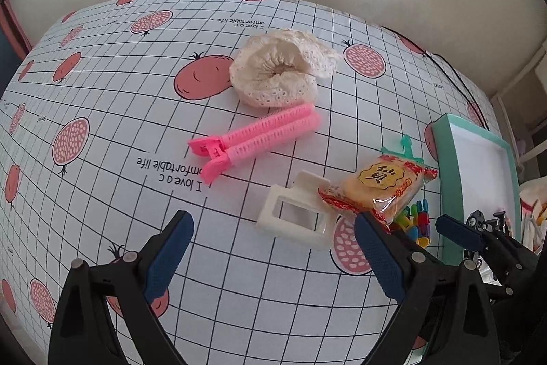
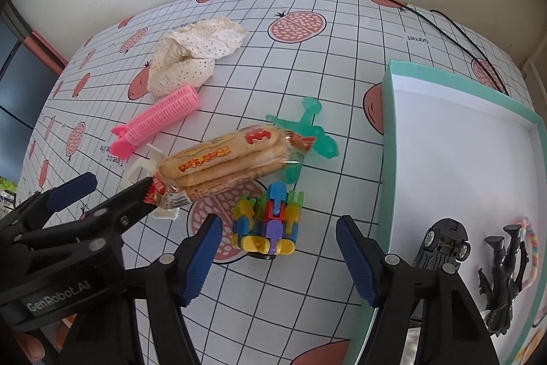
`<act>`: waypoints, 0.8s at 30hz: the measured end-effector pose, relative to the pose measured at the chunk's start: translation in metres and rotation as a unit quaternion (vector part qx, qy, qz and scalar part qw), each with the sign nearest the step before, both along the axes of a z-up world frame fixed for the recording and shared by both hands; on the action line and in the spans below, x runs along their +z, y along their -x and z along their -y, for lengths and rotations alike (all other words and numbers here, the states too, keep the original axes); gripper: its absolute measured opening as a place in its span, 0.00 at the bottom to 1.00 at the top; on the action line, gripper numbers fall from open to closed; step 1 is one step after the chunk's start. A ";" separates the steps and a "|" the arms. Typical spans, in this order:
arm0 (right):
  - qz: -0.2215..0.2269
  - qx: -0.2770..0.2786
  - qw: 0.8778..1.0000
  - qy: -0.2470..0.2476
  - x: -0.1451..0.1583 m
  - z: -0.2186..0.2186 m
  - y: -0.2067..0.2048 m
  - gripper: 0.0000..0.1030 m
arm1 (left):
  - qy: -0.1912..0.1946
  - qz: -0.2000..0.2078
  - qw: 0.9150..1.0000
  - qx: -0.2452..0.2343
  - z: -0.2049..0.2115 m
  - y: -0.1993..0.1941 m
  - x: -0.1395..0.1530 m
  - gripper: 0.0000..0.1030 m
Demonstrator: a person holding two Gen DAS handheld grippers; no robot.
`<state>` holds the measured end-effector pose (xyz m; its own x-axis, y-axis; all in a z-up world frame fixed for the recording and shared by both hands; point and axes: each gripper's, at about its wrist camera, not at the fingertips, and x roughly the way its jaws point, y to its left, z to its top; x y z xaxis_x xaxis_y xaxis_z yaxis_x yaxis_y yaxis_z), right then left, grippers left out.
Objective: Organize objects
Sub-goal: 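Move the right tool to the block toy while the left tool approaches the white claw clip, then grasp the multicolour block toy with the right tool while the left tool grasps the white claw clip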
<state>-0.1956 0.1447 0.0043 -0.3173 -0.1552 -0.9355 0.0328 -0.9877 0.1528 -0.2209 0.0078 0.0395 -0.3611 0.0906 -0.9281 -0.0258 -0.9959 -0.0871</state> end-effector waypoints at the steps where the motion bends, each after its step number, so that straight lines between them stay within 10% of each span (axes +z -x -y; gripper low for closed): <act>1: 0.001 0.000 1.000 0.000 -0.001 0.000 0.000 0.69 | 0.001 0.000 1.000 0.000 -0.001 0.001 -0.001 0.93; 24: 0.003 0.005 1.000 -0.003 -0.010 0.002 0.006 0.48 | 0.018 -0.008 1.000 0.005 -0.005 0.006 -0.017 0.85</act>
